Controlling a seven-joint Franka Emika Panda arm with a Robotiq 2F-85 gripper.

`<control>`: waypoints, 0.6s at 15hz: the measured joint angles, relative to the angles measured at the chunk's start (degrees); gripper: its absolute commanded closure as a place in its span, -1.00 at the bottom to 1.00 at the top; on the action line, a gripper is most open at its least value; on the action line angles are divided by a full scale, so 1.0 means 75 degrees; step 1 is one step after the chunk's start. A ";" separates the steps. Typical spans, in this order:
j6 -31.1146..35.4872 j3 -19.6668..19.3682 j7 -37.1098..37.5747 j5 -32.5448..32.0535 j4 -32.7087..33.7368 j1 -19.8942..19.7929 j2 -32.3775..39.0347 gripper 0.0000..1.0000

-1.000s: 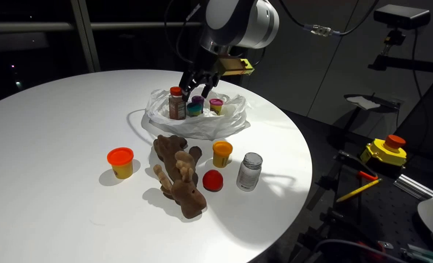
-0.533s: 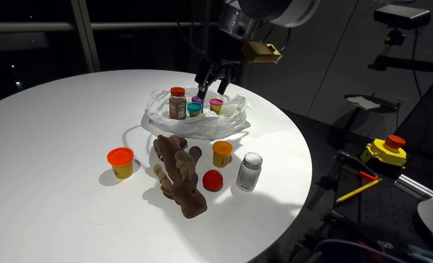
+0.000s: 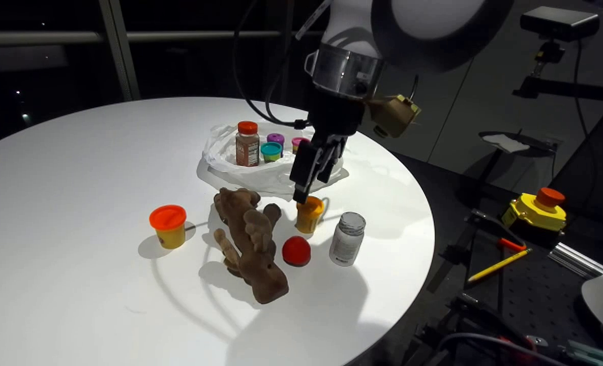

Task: Put all the contents on the table into the plastic bag.

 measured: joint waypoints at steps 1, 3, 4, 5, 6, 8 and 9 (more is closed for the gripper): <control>0.0091 -0.0104 0.0344 -0.0359 -0.0017 0.0217 0.0094 -1.00; 0.0306 -0.0530 0.1159 -0.1243 -0.0001 0.0716 0.0312 -1.00; 0.0413 -0.0829 0.1589 -0.1715 0.0020 0.0995 0.0420 -1.00; 0.0507 -0.1160 0.2004 -0.2177 0.0047 0.1288 0.0521 -1.00; 0.0582 -0.1517 0.2415 -0.2619 0.0091 0.1596 0.0617 -1.00; 0.0611 -0.2168 0.3125 -0.3328 0.0225 0.2176 0.0786 -1.00; 0.0612 -0.2423 0.3423 -0.3588 0.0298 0.2415 0.0870 -1.00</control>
